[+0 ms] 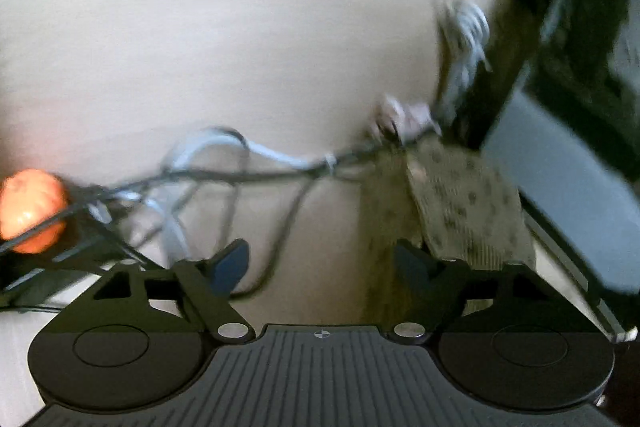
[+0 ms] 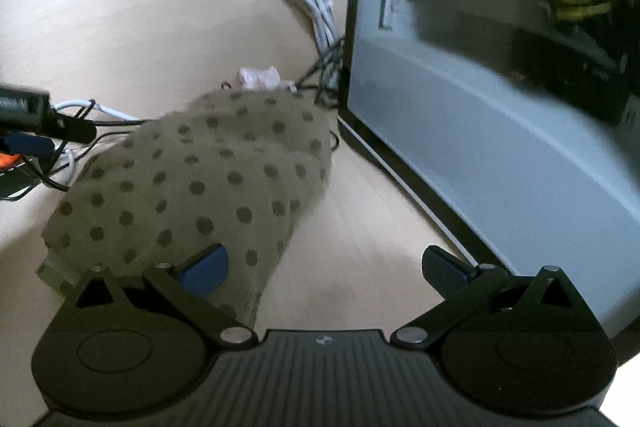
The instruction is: Fold clothes
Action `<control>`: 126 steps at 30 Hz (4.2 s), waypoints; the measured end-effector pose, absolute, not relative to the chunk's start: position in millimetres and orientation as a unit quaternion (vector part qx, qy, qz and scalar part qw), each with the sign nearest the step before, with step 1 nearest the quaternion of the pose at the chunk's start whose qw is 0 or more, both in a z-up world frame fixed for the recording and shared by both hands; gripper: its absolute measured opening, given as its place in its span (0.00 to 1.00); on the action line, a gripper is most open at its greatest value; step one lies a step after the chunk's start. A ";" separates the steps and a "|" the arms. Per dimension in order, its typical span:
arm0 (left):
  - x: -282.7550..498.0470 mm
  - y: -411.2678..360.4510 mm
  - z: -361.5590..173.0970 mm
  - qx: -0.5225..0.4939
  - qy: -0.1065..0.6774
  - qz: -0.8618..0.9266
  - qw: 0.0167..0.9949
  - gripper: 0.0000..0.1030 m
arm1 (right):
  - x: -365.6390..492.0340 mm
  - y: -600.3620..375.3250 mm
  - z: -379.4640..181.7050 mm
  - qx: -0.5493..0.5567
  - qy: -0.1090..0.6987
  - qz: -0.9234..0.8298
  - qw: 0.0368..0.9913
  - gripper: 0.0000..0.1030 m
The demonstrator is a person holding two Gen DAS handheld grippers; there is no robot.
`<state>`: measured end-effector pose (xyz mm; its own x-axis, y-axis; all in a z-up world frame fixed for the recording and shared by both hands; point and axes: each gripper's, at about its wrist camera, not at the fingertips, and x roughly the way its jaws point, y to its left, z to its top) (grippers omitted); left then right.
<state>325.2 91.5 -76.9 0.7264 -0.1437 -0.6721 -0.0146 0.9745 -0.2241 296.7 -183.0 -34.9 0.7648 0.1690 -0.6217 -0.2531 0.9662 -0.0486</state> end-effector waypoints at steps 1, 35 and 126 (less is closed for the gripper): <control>327.7 84.7 -81.5 -0.102 0.379 -0.050 0.919 0.77 | 296.9 -181.7 -36.2 -0.071 0.323 0.112 0.937 1.00; 247.3 43.6 -85.2 -0.135 0.407 -0.144 0.892 0.95 | 314.3 -209.8 -36.1 0.201 0.403 0.201 0.870 1.00; 18.1 8.0 -97.5 -0.063 0.322 0.014 0.944 0.99 | 38.6 -186.1 -68.9 0.011 0.307 0.080 0.948 1.00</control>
